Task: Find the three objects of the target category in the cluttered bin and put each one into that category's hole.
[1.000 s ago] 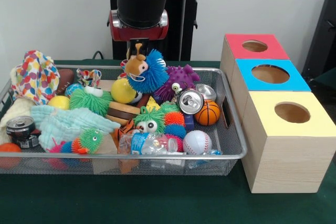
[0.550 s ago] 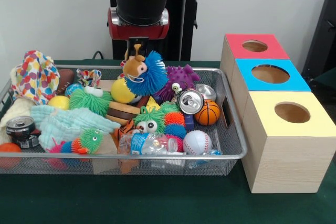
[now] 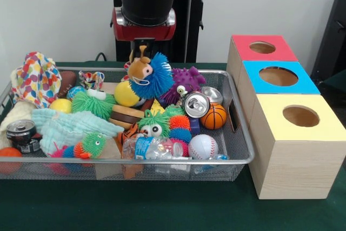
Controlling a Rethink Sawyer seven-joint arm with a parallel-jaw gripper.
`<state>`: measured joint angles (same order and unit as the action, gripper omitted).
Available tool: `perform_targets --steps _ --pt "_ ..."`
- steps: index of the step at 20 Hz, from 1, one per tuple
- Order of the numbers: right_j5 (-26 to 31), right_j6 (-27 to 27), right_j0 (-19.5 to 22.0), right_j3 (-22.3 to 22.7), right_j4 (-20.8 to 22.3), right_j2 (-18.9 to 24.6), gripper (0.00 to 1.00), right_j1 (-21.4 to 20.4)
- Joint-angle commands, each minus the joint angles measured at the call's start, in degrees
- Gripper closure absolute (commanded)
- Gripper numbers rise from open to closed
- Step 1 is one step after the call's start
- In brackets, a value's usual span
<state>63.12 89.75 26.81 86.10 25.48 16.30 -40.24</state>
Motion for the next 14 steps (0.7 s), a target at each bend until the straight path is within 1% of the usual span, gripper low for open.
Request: perform_targets --steps 1,4,8,13,14 --pt "3.3 0.5 0.7 1.9 -1.6 0.3 1.00 0.3" --pt "3.7 0.5 0.1 1.5 -0.8 -0.3 1.00 -0.1" --pt "3.0 0.5 0.2 1.6 0.1 -0.8 1.00 0.0" --pt "2.8 0.2 0.5 1.8 -0.4 -0.5 1.00 0.2" --pt "3.0 0.2 0.5 1.6 -0.4 -0.6 0.00 0.2"
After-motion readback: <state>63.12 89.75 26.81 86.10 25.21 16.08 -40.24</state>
